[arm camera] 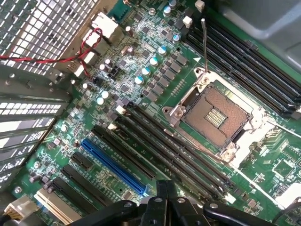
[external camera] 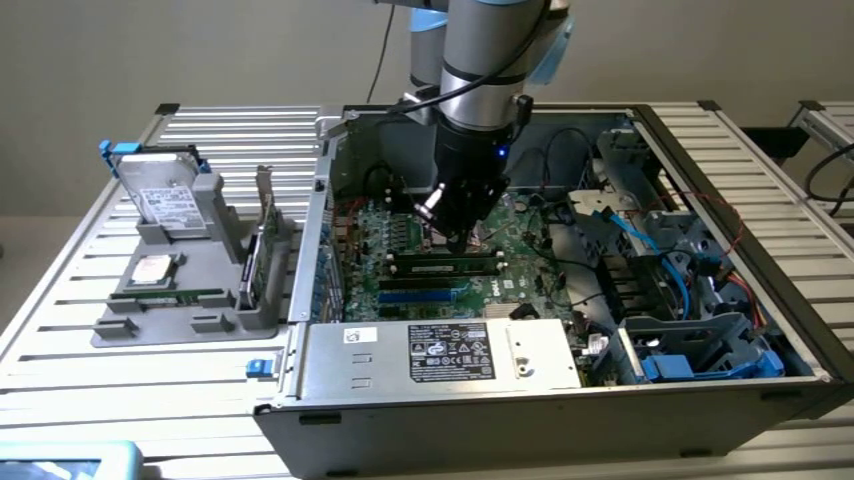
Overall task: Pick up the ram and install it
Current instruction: 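Press down the ram until it locks into place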
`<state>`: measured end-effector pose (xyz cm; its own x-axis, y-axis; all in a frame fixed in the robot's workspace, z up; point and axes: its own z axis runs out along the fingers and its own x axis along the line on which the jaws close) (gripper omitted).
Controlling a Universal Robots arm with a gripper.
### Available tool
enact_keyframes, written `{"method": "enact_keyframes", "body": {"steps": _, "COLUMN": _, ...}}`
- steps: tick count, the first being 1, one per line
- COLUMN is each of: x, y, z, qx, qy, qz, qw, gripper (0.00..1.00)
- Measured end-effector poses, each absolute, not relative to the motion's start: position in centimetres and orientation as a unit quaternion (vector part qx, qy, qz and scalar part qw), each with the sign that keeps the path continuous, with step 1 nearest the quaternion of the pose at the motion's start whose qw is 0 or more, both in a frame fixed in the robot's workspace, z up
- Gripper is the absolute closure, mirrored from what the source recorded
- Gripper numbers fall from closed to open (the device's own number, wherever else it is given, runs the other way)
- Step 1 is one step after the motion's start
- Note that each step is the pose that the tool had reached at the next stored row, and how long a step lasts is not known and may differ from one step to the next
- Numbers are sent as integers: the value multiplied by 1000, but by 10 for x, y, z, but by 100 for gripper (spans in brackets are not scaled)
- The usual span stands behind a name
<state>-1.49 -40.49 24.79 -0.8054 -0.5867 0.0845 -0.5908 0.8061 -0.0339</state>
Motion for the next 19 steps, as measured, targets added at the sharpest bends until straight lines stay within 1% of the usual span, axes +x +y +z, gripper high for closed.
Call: {"method": "enact_keyframes", "body": {"steps": 19, "x": -15, "y": -405, "z": 248, "qx": 190, "qy": -981, "qz": 27, "qw": 37, "gripper": 89}}
